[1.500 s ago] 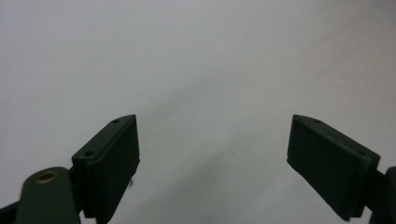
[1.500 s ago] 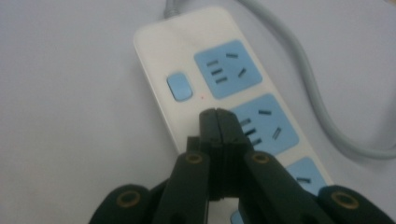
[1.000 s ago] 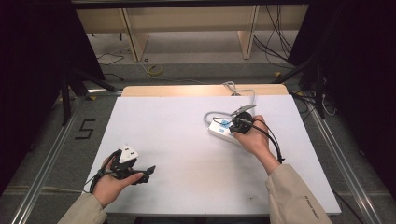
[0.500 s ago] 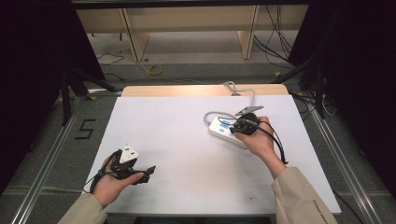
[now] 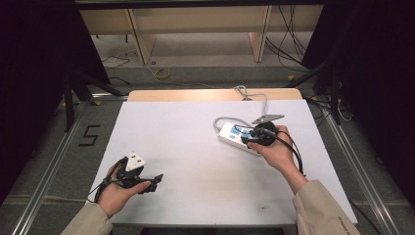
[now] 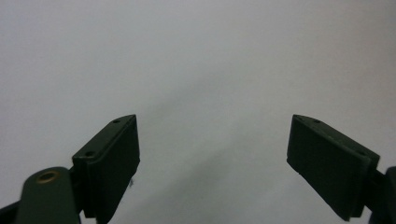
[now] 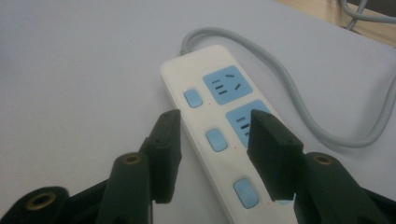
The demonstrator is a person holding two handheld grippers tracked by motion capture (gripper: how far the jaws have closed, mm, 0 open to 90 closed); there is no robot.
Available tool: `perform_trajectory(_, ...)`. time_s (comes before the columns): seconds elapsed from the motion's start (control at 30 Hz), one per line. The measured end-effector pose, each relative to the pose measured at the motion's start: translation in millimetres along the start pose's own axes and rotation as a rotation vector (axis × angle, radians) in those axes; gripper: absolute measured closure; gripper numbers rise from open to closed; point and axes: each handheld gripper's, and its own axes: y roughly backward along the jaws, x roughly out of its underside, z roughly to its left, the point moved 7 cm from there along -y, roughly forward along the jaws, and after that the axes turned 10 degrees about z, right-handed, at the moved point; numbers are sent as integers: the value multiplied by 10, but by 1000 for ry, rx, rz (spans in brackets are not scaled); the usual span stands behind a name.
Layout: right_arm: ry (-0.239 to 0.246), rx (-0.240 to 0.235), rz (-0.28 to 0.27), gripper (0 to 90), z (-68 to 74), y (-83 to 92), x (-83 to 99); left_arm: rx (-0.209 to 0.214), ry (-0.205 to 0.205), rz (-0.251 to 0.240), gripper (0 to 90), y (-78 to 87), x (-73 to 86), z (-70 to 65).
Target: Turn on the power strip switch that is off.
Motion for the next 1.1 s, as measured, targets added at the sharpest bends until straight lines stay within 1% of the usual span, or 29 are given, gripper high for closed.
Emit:
perform_trajectory(0.13,-11,-17,-14,494,-5,53,39,0,1,0,167,1,1,0)
perform_trajectory(0.17,-6,-25,-23,481,-2,90,64,-1,0,0,167,2,2,3)
perform_trajectory(0.27,-7,-32,-33,465,4,123,85,-2,1,0,167,1,2,4)
perform_trajectory(0.33,0,-38,-37,443,13,160,112,-1,2,0,167,0,2,2)
perform_trajectory(0.4,-5,-40,-46,427,14,193,137,-2,2,1,167,0,2,2)
perform_trajectory(0.43,-14,-57,-63,410,26,223,163,-1,4,1,167,0,3,1)
perform_trajectory(0.53,-19,-65,-70,390,30,250,194,-2,5,4,167,-1,6,8)
perform_trajectory(0.93,-21,-90,-135,343,51,414,375,-3,6,3,167,2,10,15)
perform_trajectory(1.1,-27,-99,-154,338,58,471,522,-4,7,6,167,0,13,16)
